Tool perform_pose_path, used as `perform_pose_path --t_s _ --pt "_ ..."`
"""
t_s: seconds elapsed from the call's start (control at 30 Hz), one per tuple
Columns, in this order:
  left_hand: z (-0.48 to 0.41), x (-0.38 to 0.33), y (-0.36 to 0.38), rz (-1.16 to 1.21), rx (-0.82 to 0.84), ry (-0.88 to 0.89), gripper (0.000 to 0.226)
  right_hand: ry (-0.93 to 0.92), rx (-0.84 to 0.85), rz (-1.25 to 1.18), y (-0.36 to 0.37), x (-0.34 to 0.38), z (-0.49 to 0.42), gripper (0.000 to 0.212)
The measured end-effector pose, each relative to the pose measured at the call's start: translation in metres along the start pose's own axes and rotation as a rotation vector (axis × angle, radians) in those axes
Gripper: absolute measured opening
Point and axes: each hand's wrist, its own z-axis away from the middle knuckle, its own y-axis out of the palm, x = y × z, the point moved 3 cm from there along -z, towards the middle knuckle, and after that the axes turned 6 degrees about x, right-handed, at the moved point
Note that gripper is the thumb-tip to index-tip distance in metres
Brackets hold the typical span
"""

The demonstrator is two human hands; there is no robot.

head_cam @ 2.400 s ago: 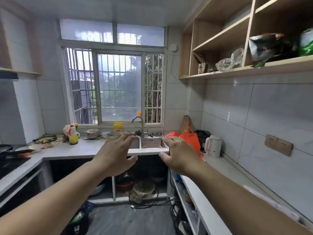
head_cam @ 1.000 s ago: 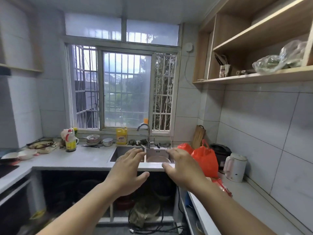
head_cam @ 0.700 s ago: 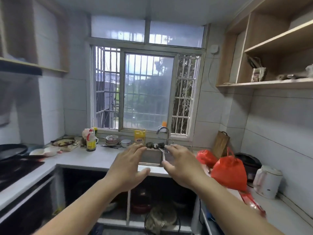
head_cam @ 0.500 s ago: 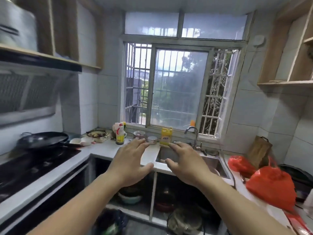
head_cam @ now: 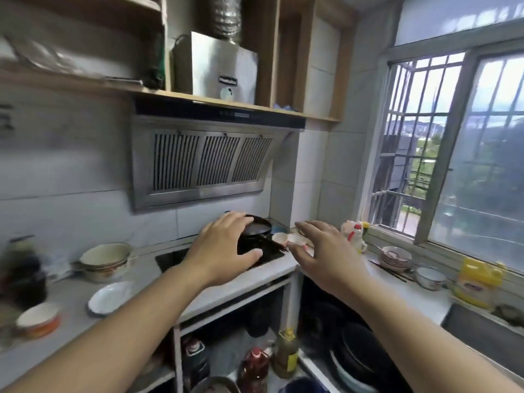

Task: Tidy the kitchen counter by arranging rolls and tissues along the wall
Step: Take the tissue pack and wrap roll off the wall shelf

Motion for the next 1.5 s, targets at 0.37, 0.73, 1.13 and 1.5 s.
perform_pose_path --t_s 0.37,0.73,1.13,1.5 --pt "0.047 0.124 -0.115 -0.277 -0.173 -0.4 0.076 -0.445 0.067 -0.237 0.063 0.137 -0.135 0.06" --pt "0.112 0.264 -0.211 -0.397 -0.286 -0.501 0.078 -0.64 0.048 -0.222 0.116 0.333 -0.192 0.06" --pt "0.093 0.38 -0.312 -0.457 -0.386 -0.478 0.076 -0.704 -0.076 -0.2 0.112 0.463 -0.281 0.058" --pt "0.025 0.449 -0.331 -0.557 -0.436 -0.543 0.079 -0.796 -0.139 -0.292 0.147 0.5 -0.391 0.061"
